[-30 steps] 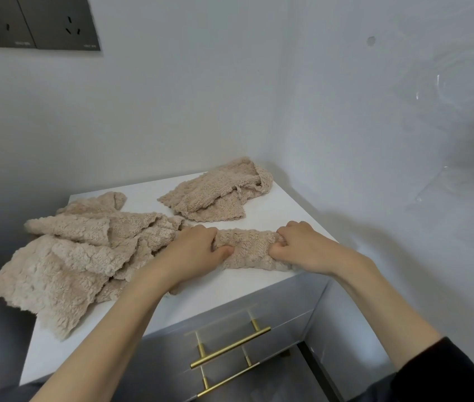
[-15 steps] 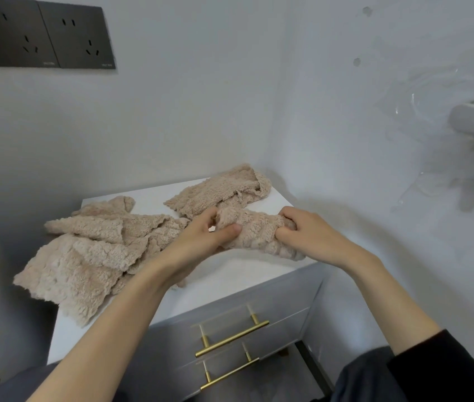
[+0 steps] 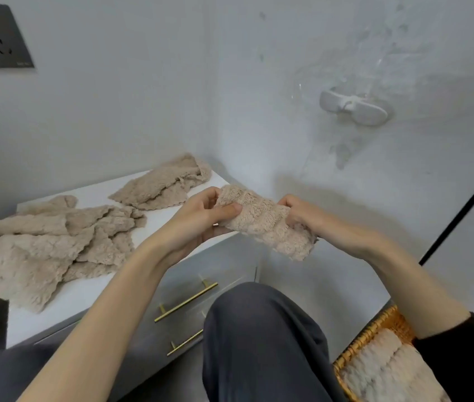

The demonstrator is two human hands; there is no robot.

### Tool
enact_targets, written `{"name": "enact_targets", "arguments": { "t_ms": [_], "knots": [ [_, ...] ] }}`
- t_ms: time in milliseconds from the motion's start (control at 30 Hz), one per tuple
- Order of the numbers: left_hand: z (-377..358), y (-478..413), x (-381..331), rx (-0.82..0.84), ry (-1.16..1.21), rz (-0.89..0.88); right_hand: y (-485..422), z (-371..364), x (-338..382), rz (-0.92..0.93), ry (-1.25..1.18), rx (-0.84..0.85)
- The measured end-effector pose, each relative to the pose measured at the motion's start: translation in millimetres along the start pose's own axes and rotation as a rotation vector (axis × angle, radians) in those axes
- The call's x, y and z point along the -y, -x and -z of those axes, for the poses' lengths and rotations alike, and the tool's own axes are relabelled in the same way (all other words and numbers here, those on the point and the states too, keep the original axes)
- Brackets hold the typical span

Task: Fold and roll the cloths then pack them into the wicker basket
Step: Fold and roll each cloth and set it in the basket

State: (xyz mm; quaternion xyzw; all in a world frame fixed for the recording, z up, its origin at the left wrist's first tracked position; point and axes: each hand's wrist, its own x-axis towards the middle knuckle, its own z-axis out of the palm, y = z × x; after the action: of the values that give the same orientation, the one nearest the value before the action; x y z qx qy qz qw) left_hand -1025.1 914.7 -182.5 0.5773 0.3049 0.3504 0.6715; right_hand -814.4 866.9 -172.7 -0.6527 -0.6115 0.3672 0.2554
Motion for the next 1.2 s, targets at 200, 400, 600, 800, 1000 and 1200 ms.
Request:
{"name": "enact_targets", "arguments": {
  "t_ms": [200, 400, 600, 800, 1000, 1200],
  "knots": [
    [-57, 2, 12, 0.17, -0.081, 0.059, 73, 13, -39, -0.025, -0.196, 0.103],
    [-108, 9, 38, 0.268, -0.216, 0.107, 129, 5, -91, -0.075, -0.35, 0.017],
    [-166, 13, 78, 0.385, -0.386, 0.125, 190, -2, -176, -0.197, -0.543, -0.095],
    [-214, 0, 117, 0.487, -0.585, 0.153, 224, -2, -291, -0.451, -0.753, -0.376],
    [-252, -15, 151, 0.57, -0.66, 0.195, 215, 3, -383, -0.632, -0.978, -0.666],
    [-271, -33, 197, 0.582, -0.702, 0.297, 175, -4, -442, -0.742, -1.364, -0.811]
  ]
}}
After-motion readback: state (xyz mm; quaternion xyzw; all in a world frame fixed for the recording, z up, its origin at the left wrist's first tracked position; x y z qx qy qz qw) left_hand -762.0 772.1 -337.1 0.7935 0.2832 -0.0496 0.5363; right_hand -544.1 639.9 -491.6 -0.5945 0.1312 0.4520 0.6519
